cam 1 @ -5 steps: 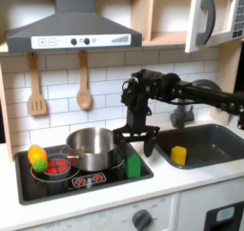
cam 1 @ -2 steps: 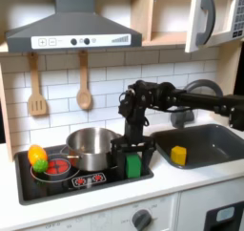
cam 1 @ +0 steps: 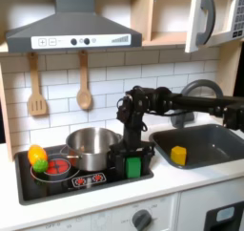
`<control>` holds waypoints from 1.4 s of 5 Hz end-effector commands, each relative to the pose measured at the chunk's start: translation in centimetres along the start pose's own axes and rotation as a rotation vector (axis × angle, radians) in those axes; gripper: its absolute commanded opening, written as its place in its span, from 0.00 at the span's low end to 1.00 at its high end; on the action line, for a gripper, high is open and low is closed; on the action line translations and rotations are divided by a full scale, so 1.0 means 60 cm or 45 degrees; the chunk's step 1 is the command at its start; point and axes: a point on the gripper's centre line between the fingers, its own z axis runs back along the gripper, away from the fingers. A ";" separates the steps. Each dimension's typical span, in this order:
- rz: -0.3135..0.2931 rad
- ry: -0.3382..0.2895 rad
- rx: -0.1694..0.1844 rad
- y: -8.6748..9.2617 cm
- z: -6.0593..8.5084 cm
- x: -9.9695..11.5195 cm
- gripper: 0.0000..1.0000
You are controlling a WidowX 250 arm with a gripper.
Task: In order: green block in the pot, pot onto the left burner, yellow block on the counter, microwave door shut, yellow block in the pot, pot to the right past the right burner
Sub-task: 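Put the green block in the pot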
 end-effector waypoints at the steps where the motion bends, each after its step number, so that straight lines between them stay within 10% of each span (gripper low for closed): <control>1: -0.006 0.007 -0.014 -0.006 -0.007 -0.006 0.00; 7: 0.062 -0.070 0.010 0.029 0.123 0.023 0.00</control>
